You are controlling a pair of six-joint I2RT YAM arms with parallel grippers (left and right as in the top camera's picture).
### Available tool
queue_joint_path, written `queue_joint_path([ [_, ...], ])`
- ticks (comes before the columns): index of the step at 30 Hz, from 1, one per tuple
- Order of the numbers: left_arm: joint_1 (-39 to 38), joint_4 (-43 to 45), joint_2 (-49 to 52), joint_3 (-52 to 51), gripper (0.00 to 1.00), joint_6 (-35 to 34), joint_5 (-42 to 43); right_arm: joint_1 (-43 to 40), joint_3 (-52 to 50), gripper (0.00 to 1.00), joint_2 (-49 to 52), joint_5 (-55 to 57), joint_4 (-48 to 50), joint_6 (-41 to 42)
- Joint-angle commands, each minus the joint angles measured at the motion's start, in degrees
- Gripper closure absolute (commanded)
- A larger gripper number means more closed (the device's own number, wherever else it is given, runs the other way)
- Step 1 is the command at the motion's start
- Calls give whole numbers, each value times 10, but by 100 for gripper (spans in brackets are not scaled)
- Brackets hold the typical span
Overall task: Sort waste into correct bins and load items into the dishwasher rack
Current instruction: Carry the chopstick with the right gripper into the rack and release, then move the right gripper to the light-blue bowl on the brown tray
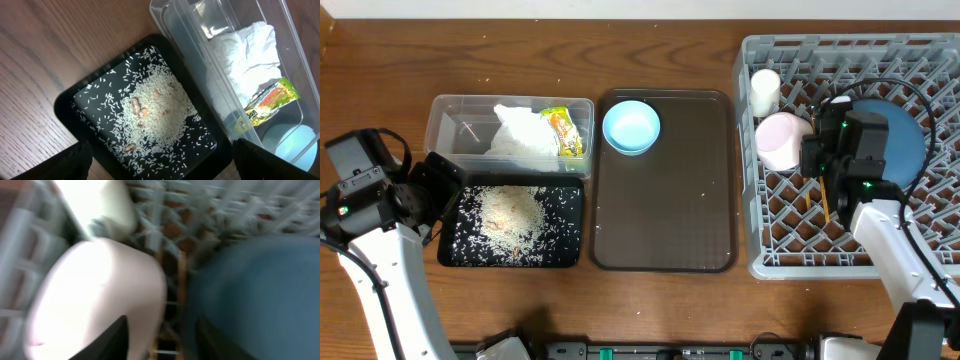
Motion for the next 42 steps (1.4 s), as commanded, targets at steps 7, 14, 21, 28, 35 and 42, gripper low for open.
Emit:
queue_joint_path([
  [7,2,-1,0,10,8,3,-3,50,53,72,-52,-191,-43,67],
  [14,2,-1,0,10,8,3,-3,152,247,75,-43,-145,-242,68],
  [21,3,-1,0,10,8,3,-3,297,382,76,-9,-39,-297,67],
  [28,2,-1,0,10,8,3,-3,404,394,67,81,-15,-249,25],
  [35,2,-1,0,10,8,3,-3,455,394,59,203,1,-189,-71],
  [42,2,-1,0,10,8,3,-3,466,394,58,307,30,-131,-98],
])
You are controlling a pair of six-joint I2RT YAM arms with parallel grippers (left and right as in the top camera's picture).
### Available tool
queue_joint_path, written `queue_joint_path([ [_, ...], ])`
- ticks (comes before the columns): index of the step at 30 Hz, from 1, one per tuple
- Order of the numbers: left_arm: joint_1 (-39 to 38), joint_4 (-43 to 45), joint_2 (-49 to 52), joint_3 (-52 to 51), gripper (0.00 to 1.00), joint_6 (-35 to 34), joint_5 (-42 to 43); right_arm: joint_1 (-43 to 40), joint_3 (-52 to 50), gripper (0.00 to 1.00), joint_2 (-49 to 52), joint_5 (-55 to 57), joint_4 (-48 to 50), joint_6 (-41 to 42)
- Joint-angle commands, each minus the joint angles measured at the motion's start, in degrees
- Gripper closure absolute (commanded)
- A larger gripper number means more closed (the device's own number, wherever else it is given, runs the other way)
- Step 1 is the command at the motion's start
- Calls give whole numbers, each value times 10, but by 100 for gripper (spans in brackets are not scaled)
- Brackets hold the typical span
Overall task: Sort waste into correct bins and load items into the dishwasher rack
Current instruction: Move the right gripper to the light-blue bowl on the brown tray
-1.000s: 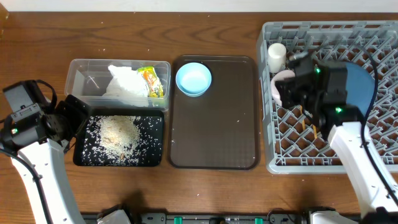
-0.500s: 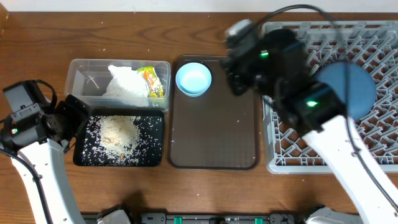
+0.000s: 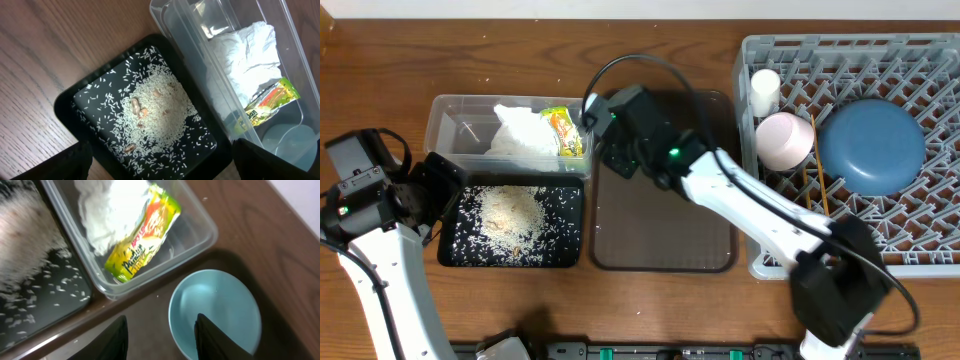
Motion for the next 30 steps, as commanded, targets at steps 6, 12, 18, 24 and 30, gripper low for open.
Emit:
queue_joint_path([
  [6,3,-1,0,10,8,3,-3,-1,2,59,71,70,26,-26],
  [12,2,-1,0,10,8,3,-3,-8,1,62,97,70,19,-28],
  [18,3,-1,0,10,8,3,-3,-24,0,68,120,70,10,-28],
  [24,3,-1,0,10,8,3,-3,-41,0,73,123,70,1,-10],
  [30,3,-1,0,10,8,3,-3,-43,0,88,123,67,-19,-6],
])
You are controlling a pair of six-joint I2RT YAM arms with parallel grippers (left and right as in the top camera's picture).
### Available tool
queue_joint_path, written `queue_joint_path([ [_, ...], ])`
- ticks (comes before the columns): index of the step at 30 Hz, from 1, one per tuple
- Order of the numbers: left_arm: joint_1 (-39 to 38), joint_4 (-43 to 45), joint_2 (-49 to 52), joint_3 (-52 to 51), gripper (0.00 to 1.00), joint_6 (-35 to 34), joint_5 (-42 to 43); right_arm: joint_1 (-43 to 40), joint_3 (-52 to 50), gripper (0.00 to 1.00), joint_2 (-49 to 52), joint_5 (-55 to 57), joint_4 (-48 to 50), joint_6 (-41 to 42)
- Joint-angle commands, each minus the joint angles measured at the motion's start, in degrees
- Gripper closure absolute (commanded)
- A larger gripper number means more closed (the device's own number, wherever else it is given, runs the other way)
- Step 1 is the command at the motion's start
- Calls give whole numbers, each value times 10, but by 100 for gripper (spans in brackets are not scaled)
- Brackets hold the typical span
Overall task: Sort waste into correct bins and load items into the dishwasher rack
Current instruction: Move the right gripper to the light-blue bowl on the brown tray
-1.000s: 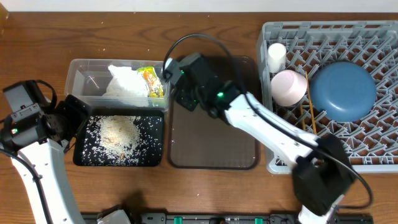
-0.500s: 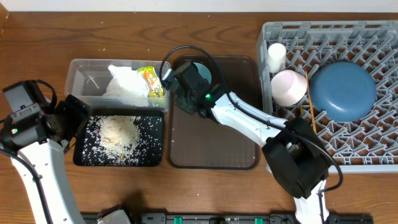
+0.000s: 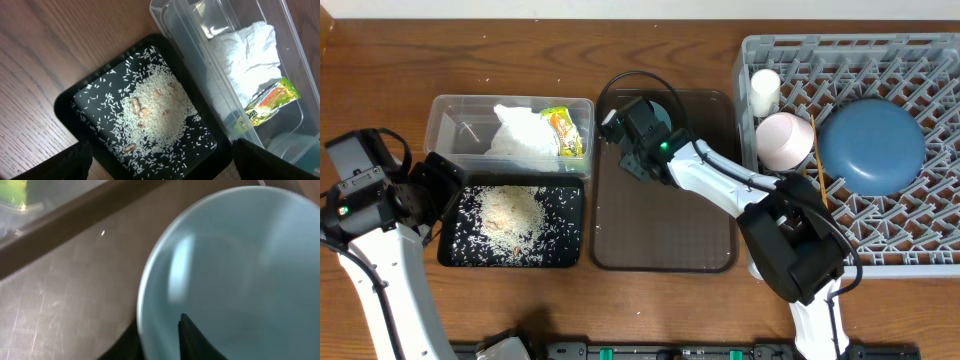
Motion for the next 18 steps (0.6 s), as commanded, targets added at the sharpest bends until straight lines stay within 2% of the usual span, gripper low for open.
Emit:
queue_joint_path([
  [1,2,-1,0,10,8,3,-3,-3,0,91,3,1,-8,10],
  [3,2,-1,0,10,8,3,-3,0,0,99,2,1,-16,10],
  [6,3,-1,0,10,8,3,-3,10,0,99,-3,1,-36,10],
  [9,2,-1,0,10,8,3,-3,21,0,97,-16,2,-72,24],
  [18,2,-1,0,10,8,3,-3,31,0,89,-48,-36,-250,161],
])
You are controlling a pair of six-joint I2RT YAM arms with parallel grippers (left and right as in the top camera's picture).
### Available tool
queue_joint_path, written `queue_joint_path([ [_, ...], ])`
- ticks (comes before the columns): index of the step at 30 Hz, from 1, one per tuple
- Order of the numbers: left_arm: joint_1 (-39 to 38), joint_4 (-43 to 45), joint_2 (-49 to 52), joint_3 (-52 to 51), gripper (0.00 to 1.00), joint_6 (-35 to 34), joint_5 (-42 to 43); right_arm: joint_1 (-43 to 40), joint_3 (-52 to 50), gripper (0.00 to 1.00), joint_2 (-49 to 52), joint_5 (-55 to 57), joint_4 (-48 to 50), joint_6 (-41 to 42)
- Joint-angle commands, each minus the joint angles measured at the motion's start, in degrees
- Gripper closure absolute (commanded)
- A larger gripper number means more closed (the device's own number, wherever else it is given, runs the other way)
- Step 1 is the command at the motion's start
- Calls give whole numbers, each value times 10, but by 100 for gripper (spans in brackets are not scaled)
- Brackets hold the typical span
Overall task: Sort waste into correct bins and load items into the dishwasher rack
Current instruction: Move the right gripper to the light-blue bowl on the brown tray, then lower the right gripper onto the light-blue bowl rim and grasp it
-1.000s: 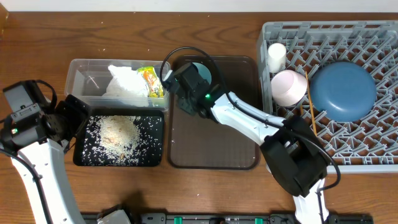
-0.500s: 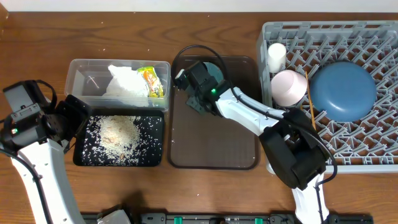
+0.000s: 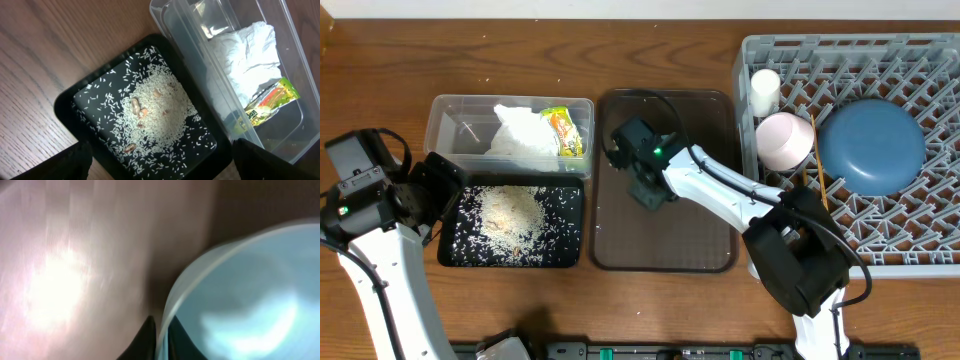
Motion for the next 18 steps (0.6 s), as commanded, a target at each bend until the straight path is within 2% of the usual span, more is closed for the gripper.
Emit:
queue_joint_path([
  [1,3,-1,0,10,8,3,-3,3,-1,87,-17,-45,-36,64],
  [4,3,-1,0,10,8,3,-3,3,-1,84,-17,-60,-66,64],
  [18,2,-1,0,10,8,3,-3,3,0,84,-17,-72,-68,66],
])
